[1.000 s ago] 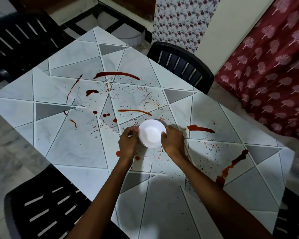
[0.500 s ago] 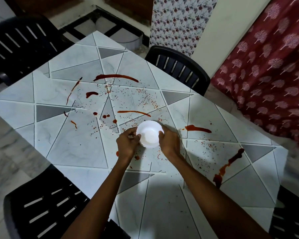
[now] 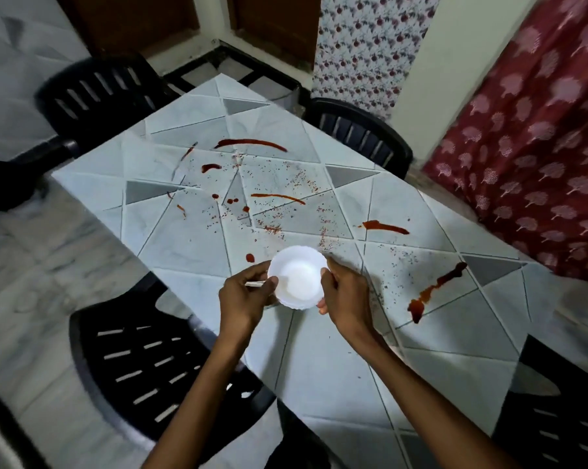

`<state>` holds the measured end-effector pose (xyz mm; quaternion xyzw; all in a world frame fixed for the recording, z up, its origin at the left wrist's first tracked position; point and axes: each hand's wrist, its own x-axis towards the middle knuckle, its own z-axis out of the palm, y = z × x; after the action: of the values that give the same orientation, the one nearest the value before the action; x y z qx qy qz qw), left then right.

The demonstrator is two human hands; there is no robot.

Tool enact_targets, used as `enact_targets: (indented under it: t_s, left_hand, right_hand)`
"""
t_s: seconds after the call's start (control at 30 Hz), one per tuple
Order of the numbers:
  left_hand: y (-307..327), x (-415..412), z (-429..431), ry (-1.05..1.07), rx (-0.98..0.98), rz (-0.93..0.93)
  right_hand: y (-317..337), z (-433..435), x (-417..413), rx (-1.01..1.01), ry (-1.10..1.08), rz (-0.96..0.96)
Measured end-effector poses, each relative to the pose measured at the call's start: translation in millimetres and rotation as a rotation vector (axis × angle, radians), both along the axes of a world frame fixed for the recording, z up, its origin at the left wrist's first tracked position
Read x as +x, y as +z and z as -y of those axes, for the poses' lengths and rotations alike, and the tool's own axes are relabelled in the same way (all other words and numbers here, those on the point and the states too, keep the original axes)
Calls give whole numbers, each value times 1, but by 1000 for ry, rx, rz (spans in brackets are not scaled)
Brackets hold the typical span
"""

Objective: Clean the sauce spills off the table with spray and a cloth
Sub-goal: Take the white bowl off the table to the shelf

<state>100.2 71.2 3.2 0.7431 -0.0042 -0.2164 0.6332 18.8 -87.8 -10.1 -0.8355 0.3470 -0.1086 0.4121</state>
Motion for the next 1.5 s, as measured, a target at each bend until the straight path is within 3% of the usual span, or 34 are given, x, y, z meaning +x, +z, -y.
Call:
enact_targets:
  t_s: [0.33,0.6,0.8,1.1,1.27,1.5]
  left_hand:
    - [25,-125,-129,265,58,96]
    - [53,-136,-265,589,90,137]
    - [50,-85,-397,820,63,162]
    - [51,26,-596,900,449,300]
    - [43,95,-658,968,457,290]
    - [17,221,-713,991,439,222]
  right_hand:
    - [11,-123,-83,21,252,110]
    - [39,-258,-43,-92,522,250]
    - [35,-390,35,20,749,346]
    - [26,-607,167,86,857,311]
    - [15,-677,236,24,888,336]
    - [4,-730,359,161,847,181]
